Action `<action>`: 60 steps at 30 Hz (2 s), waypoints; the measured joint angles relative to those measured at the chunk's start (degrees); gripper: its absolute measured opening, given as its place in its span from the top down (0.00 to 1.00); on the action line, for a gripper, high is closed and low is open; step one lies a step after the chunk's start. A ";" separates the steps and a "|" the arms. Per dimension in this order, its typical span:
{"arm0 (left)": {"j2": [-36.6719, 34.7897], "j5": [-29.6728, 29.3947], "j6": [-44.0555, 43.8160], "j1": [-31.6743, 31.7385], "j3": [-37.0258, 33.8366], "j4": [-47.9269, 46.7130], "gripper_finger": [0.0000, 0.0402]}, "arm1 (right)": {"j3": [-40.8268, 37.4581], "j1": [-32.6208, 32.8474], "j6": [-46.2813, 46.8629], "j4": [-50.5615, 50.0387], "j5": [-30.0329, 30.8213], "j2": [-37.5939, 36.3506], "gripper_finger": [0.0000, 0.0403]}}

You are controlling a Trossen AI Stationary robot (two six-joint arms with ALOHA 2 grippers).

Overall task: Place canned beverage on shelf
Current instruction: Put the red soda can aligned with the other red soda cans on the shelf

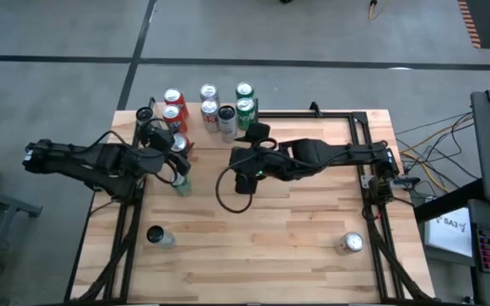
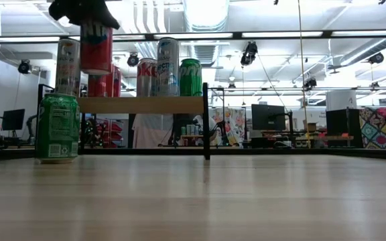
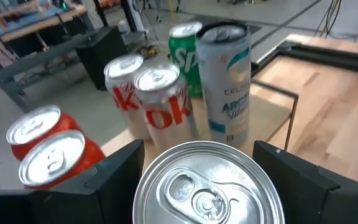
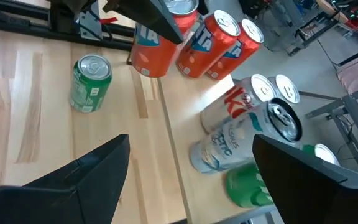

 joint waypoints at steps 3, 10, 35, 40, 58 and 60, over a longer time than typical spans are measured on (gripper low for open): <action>0.00 0.40 -1.46 0.99 -0.06 -2.70 0.32 | 0.00 0.00 -0.14 -1.36 -0.01 -0.94 0.19; 0.02 1.34 -1.99 3.42 -0.13 -4.10 0.32 | -0.07 -1.82 -0.09 -6.46 -0.19 -3.37 0.19; 1.38 1.61 -1.69 14.10 -1.44 -3.29 0.32 | -1.33 -5.38 -0.77 -7.60 -6.25 -5.24 0.19; 1.38 1.67 -1.63 15.33 -1.46 -2.87 0.32 | -1.66 -5.40 -0.86 -7.56 -6.25 -5.29 0.19; 1.42 1.62 -1.59 17.73 -2.38 -0.87 0.32 | -2.51 -5.40 -1.38 -7.60 -6.21 -5.30 0.19; 1.54 1.58 -1.56 18.13 -2.46 -0.61 0.32 | -2.51 -5.40 -1.38 -7.60 -6.21 -5.30 0.19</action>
